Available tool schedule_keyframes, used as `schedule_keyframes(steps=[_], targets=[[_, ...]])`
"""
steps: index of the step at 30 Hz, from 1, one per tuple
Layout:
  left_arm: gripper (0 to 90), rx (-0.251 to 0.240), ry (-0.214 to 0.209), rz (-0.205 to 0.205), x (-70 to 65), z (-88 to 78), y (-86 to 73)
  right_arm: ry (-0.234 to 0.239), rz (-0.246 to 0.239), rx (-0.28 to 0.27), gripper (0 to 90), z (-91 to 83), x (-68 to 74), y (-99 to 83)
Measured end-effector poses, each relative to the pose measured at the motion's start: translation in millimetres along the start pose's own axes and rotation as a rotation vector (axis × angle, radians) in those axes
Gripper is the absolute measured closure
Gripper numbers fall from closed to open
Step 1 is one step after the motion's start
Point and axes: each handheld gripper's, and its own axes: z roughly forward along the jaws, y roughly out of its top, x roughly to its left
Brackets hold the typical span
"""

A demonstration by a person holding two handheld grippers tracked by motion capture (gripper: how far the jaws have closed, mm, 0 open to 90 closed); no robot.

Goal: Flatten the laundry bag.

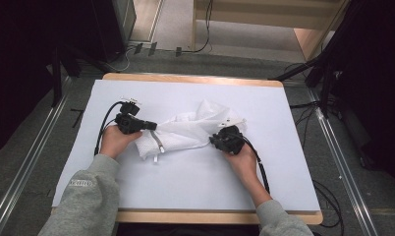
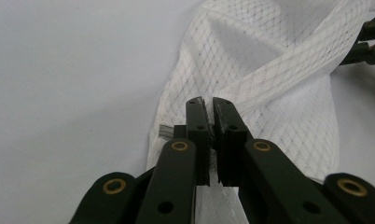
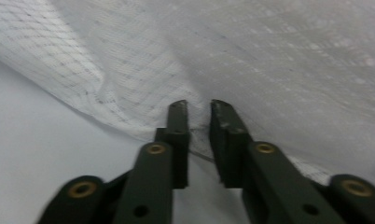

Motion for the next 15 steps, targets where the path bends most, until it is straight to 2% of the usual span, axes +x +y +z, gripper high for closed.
schedule_keyframes(steps=[4,5,7,9,10,12,13,15], targets=[[86.9,-0.010,-0.009,0.000,-0.8,-2.8,-0.2,0.005,0.005,0.027,90.0,-0.5,1.9,3.6],[86.8,-0.013,-0.011,0.000,-1.2,-4.1,-0.2,0.038,0.023,0.041,90.0,-3.8,0.1,5.7],[86.7,-0.017,-0.015,0.000,-1.3,-4.9,-0.2,0.047,0.030,0.041,90.0,-6.4,-0.2,6.5],[86.7,-0.026,-0.018,0.002,-2.5,-8.0,0.2,0.089,0.057,0.020,90.0,-21.0,-0.7,9.3],[86.7,-0.026,-0.018,0.002,-2.5,-8.0,0.2,0.089,0.057,0.020,90.0,-21.0,-0.7,9.3],[86.6,-0.034,-0.019,0.005,-4.3,-10.5,0.7,0.111,0.058,0.012,90.0,-35.9,1.2,9.6],[86.6,-0.037,-0.023,0.005,-5.3,-11.9,1.1,0.111,0.058,0.012,90.0,-35.9,1.2,9.6],[86.7,-0.044,-0.023,0.001,-8.7,-15.2,2.5,0.136,0.068,-0.009,90.0,-54.2,2.7,9.8]])
